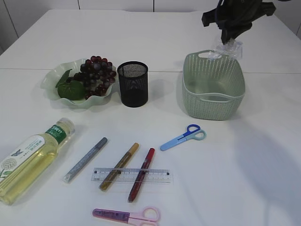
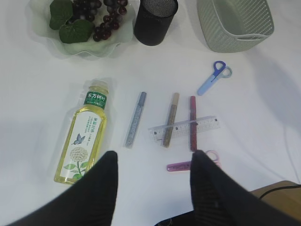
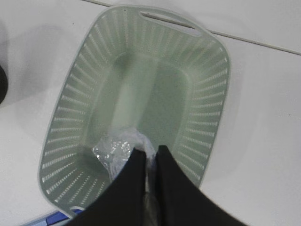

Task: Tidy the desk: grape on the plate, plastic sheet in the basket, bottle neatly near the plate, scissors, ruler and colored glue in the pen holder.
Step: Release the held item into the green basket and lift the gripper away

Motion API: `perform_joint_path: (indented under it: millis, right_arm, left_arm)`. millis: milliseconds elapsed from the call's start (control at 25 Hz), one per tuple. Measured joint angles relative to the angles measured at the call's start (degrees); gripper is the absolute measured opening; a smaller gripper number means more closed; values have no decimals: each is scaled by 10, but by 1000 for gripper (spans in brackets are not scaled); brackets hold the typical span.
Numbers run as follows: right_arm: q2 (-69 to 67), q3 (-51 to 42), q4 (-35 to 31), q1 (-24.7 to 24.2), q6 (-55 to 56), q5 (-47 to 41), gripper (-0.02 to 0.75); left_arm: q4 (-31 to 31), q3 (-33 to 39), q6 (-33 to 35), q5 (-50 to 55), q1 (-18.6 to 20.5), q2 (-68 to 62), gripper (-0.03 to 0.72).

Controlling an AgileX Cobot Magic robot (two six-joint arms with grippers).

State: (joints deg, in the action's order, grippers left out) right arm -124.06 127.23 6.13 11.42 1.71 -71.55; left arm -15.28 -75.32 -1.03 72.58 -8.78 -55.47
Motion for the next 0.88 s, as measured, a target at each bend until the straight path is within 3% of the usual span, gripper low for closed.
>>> perform_joint_path:
  millis: [160, 280, 480, 560, 880]
  right_arm:
    - [-1, 0, 0, 0, 1, 0, 54]
    - [-1, 0, 0, 0, 1, 0, 123]
    - [-1, 0, 0, 0, 27, 0, 407]
    - [-1, 0, 0, 0, 31, 0, 475]
    - [-1, 0, -1, 0, 36, 0, 518]
  left_arm:
    - [0, 0, 0, 0, 0, 0, 369]
    - [0, 0, 0, 0, 0, 0, 369]
    - [0, 0, 0, 0, 0, 0, 369]
    - [0, 0, 0, 0, 0, 0, 369]
    - [0, 0, 0, 0, 0, 0, 369]
